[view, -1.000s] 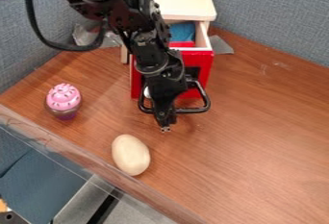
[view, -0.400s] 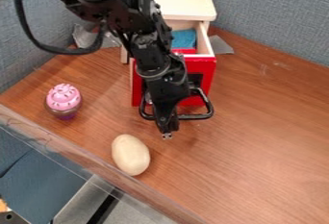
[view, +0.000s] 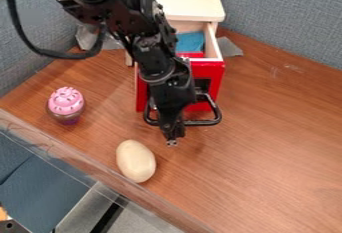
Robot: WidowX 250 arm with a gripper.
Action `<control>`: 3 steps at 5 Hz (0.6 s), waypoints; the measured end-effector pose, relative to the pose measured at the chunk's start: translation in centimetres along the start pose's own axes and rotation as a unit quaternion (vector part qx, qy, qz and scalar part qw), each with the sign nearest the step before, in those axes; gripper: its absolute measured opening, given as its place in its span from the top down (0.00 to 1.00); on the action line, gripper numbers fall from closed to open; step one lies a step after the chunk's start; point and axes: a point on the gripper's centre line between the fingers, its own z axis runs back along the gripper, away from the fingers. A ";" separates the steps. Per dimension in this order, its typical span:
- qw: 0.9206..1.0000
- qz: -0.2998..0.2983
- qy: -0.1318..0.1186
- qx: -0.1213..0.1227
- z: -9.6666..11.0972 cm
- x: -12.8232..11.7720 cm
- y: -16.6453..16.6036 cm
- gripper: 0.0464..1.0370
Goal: Open the drawer
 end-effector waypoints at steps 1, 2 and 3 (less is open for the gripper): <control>1.000 -0.004 -0.001 -0.007 -0.1 -0.2 -0.5 0.89; 1.000 -0.009 -0.004 -0.008 0.3 -0.1 -0.7 0.89; 1.000 -0.011 -0.005 -0.010 0.5 -0.1 -1.0 0.89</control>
